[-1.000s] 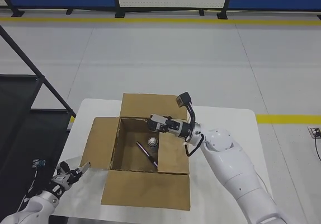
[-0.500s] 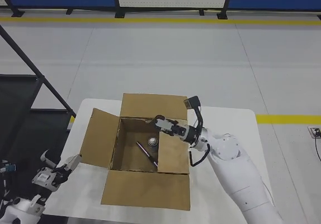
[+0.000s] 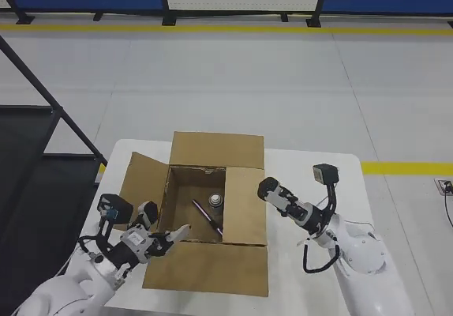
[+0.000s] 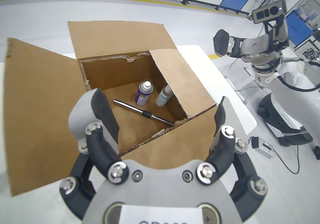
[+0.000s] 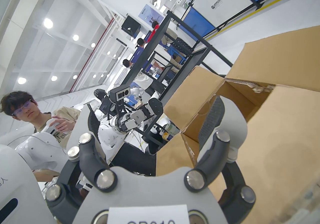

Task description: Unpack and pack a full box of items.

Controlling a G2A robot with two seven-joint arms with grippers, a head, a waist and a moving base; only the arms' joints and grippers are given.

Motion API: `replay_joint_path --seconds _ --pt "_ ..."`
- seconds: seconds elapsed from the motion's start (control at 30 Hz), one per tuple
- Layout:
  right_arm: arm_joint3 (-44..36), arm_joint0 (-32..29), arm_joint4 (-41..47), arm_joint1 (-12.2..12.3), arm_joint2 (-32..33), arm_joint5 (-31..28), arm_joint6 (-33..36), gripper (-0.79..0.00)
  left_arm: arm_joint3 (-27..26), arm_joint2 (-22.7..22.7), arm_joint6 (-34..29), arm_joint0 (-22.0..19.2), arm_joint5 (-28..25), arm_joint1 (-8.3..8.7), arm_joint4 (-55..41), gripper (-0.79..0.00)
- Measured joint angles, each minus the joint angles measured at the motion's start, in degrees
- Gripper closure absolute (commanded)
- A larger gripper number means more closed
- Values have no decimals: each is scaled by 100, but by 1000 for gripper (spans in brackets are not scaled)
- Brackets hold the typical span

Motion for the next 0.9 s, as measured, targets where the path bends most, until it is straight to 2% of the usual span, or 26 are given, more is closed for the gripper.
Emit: replay_joint_path --seconds 0.17,0.27,0.67,0.77,0.9 --pt "-569 -783 -60 119 647 125 -217 -785 760 1032 -560 -1030 341 -122 -720 -785" --pt "-581 -813 -63 123 679 153 -231 -785 1231 1390 -799 -1543 429 -181 -1196 -785" --pt "-580 -806 -66 122 670 151 -232 -785 1276 1416 -794 -1531 447 -189 -1237 -785" --pt "-656 -806 -183 142 631 256 -252 -785 1562 1572 -806 -1610 593 -229 -1588 -785" --pt "-699 -861 -175 202 782 274 -173 -785 1986 1947 -970 -1999 937 -321 -1983 -785"
